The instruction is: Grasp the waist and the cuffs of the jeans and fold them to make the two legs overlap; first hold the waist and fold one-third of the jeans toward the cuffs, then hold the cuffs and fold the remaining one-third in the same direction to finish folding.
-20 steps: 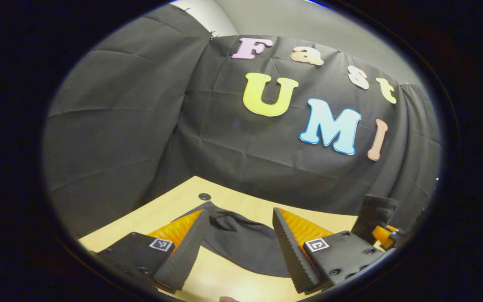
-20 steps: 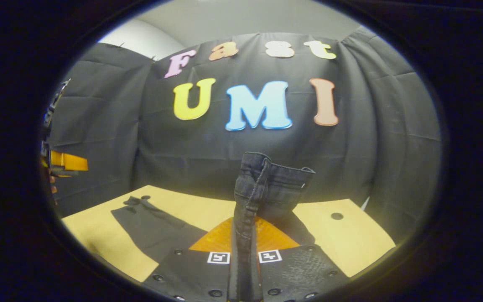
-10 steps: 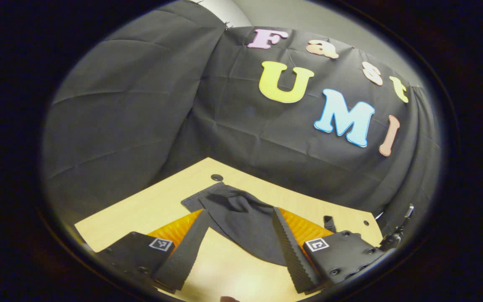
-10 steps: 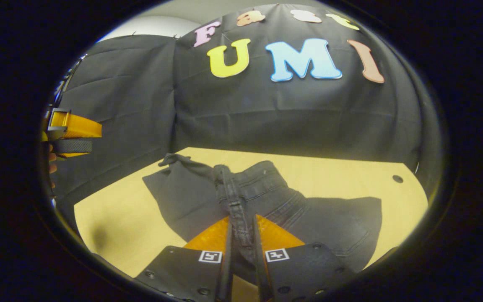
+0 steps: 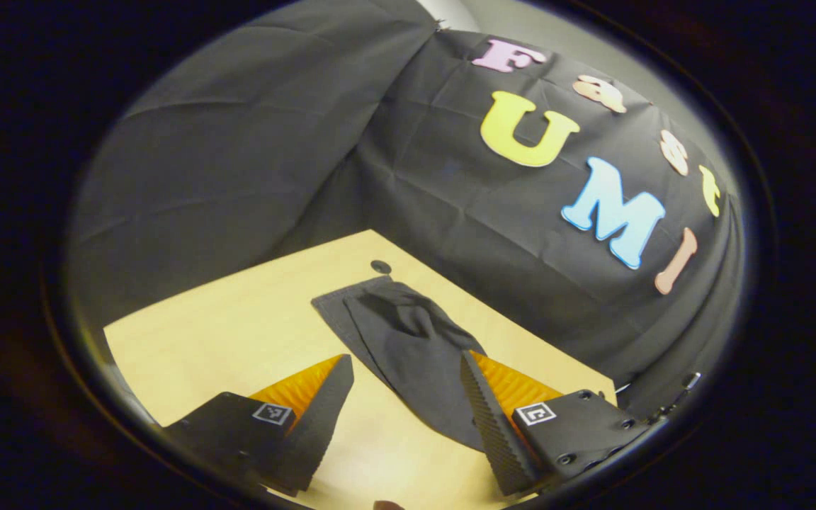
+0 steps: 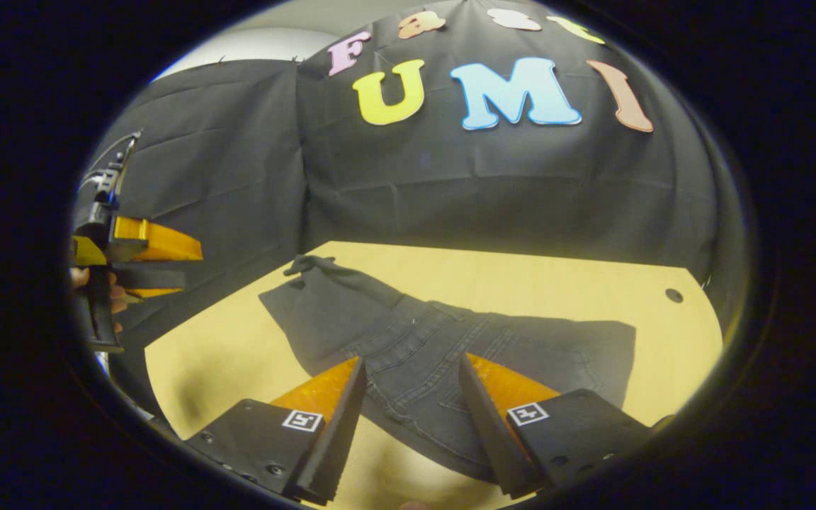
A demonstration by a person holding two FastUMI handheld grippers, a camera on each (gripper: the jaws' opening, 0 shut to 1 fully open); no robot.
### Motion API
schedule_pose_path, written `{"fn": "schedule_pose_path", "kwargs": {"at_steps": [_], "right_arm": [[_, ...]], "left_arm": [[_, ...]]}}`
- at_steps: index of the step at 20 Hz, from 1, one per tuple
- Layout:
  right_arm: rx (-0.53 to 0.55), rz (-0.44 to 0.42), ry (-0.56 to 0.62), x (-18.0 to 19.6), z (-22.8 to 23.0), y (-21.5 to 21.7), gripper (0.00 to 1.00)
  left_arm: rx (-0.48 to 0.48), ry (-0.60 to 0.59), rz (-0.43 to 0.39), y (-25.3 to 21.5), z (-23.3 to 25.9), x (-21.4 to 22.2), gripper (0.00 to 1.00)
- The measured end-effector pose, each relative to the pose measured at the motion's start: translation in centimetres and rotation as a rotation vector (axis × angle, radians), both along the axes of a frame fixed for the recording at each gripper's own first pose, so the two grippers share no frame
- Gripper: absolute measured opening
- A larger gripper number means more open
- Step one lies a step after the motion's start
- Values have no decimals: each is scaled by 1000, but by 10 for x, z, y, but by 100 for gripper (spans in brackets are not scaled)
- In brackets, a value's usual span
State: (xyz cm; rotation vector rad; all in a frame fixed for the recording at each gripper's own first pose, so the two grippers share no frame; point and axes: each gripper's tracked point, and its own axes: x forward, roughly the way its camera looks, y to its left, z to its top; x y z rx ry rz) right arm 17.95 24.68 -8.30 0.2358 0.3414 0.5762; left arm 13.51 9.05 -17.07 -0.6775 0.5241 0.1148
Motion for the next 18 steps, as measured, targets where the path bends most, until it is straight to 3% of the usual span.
{"fn": "schedule_pose_path", "kwargs": {"at_steps": [5,14,18], "right_arm": [[-7,-148,-76,-1,47,-59,80],[7,-491,-131,-16,103,-168,79],[29,-606,-79,-28,109,-199,79]], "left_arm": [[-182,66,30,14,-46,42,99],[-306,178,51,53,-108,95,99],[-339,260,58,76,-135,109,99]]}}
